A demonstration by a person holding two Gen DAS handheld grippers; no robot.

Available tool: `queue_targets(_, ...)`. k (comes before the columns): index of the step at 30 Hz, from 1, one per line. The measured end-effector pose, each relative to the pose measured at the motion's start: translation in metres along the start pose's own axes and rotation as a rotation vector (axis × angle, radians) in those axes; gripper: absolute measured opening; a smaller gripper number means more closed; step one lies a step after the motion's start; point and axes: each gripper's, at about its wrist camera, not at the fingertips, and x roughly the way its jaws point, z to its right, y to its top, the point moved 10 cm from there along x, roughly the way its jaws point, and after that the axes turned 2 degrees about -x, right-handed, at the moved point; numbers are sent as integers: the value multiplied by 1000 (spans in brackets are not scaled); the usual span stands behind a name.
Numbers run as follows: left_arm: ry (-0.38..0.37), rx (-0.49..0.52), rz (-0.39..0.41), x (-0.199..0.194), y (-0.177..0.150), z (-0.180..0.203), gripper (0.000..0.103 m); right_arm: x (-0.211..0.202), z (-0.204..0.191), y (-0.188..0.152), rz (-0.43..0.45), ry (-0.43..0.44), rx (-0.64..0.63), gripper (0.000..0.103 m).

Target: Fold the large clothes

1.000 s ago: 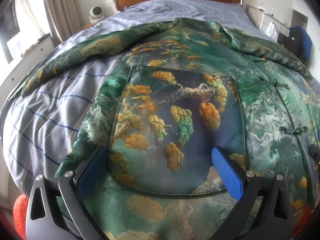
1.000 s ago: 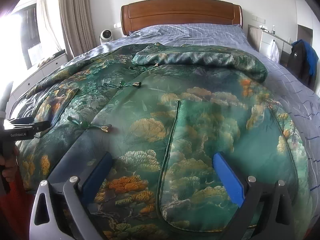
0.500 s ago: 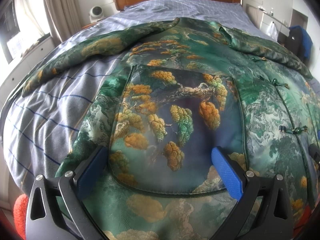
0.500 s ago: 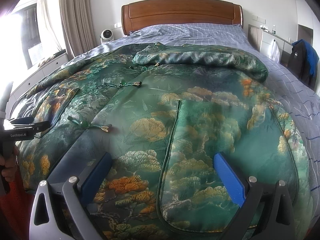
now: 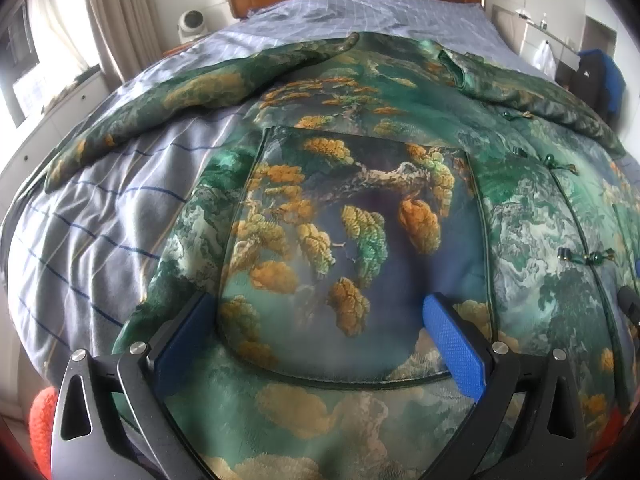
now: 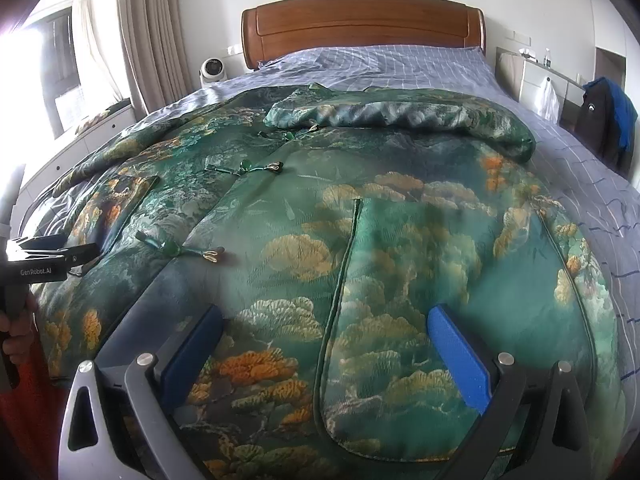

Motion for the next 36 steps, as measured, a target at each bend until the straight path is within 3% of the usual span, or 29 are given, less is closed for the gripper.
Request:
queue_targets(8, -9, 0, -18, -2, 0, -1, 103, -3, 0, -1, -12, -1, 6, 102)
queue_targets(12, -59, -20, -38, -15, 6, -5, 103, -12, 1, 3, -29, 13, 47, 102)
queue_targets(17, -127, -79, 12, -46, 38, -32, 103, -36, 4, 13, 9, 60, 112, 102)
queue_targets(20, -156, -141, 35, -54, 66, -67, 103, -48, 7, 18, 38, 56, 122, 102)
queue_targets(24, -190, -347, 39, -38, 101, -135, 103, -50, 5, 19, 37, 48, 119, 102)
queue_targets(29, -282, -755, -38, 20, 123, -235, 103, -43, -10, 16, 8, 67, 87, 102)
queue_targets(32, -257, -885, -84, 59, 121, -266, 102, -41, -20, 15, -2, 80, 62, 102)
queue_targets(36, -207, -956, -90, 97, 129, -284, 101, -34, -33, 12, -29, 97, 33, 102)
